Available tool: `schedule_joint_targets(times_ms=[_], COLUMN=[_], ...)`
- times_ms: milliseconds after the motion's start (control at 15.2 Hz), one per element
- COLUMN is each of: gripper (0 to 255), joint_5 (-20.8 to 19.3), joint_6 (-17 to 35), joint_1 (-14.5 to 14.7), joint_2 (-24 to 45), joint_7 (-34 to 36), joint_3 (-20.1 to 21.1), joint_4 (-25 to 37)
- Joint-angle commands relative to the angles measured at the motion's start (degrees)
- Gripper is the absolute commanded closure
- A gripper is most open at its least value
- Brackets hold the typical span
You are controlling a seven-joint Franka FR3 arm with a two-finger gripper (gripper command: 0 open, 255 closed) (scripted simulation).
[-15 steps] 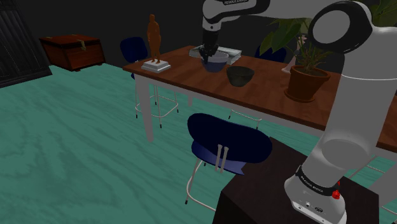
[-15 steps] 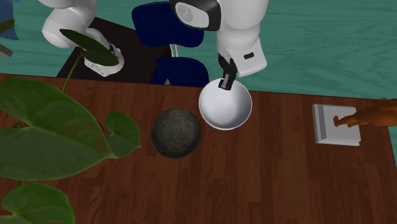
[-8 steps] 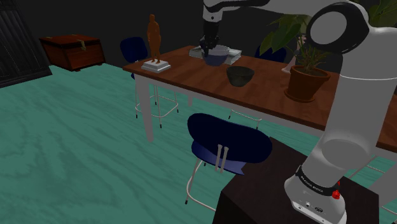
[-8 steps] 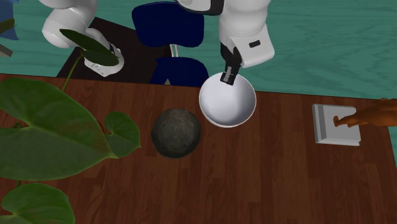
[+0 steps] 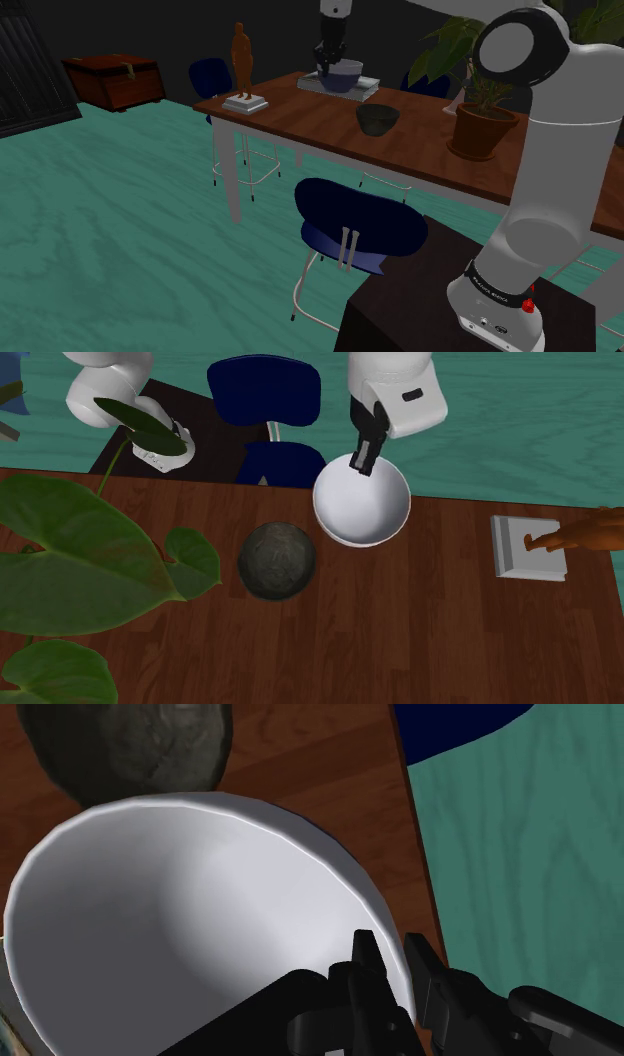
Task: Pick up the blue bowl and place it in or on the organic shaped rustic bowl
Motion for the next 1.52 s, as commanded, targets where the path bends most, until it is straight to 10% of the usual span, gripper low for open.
schedule_joint_targets(times_ms=[0,792,1452], gripper=[255,255,255], joint_5=[0.1,0.6,0.2], joint_6=[0.0,2.5,10.7], joint_1=[-0.7,-7.7,-7.6], joint_2=[-1.7,-18.4,-20.2], joint_7=[-1.0,-13.4,-12.8], joint_3=[-0.3,-5.7,-5.6], joint_4=[-1.5,-19.9,-29.9])
